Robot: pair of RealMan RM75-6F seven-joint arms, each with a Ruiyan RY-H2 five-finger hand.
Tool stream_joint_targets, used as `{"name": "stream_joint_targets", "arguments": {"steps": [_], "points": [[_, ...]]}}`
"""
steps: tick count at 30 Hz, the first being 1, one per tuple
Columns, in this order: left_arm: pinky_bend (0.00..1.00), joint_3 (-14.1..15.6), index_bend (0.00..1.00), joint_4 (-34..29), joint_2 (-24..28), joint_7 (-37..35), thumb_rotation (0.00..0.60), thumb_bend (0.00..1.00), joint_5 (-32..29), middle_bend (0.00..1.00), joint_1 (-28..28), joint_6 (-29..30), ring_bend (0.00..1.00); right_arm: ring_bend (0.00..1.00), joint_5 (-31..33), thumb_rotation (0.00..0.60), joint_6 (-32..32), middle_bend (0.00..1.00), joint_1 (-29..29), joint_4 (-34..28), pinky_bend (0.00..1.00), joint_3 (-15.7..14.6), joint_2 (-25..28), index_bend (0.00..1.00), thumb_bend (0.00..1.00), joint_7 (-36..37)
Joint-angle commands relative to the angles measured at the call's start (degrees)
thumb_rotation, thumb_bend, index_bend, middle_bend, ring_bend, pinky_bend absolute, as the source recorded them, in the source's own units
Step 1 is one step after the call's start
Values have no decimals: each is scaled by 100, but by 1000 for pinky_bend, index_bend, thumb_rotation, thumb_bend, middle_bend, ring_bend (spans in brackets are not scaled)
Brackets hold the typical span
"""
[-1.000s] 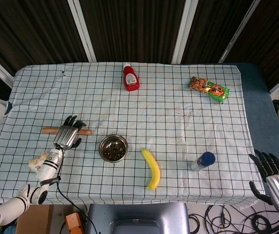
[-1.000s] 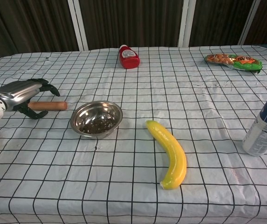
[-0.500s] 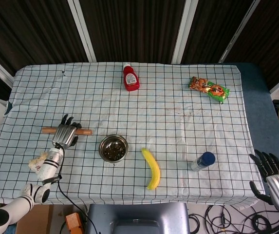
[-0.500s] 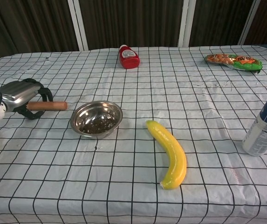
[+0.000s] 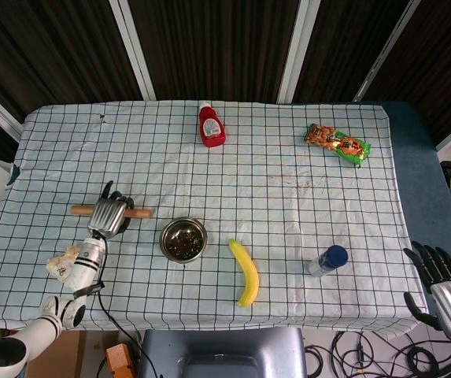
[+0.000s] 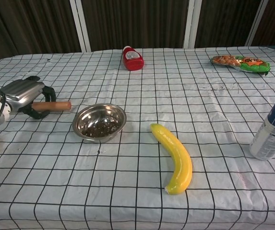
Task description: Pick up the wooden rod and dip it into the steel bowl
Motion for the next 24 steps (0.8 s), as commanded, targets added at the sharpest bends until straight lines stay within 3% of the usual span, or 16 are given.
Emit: {"name": "stream_joint_targets", "arguments": {"steps": [1, 5, 7, 10, 13, 24], "points": [[2, -205, 715, -178, -14, -829, 600, 497, 106, 613, 37, 697, 282, 0, 0, 600, -4, 0, 2, 1, 0, 0, 0, 0, 367, 1], [52, -555, 715, -734, 80, -1825, 600, 498, 123, 612, 126, 1625, 290, 0, -12, 600, -2, 0, 2, -1, 0, -5, 1, 0, 368, 2], [152, -734, 715, -1254, 168, -2380, 600, 505, 12, 612, 212, 1775, 306, 0, -27, 600, -5, 0, 4, -3, 0, -11, -1, 0, 368, -2], [343, -863, 713, -2369, 538, -3320, 600, 548, -175, 604, 388, 1539, 319, 0, -68, 600, -10, 0, 9, -10, 0, -29, -7, 0, 368, -19], [419, -865, 706, -3055, 900, -3791, 600, 573, -303, 593, 498, 1188, 319, 0, -116, 600, 10, 0, 5, -12, 0, -48, 1, 0, 367, -7], [402, -895, 704, -2486, 705, -4677, 600, 579, -475, 585, 630, 852, 314, 0, -103, 600, 24, 0, 2, -2, 0, -46, 17, 0, 367, 45]]}}
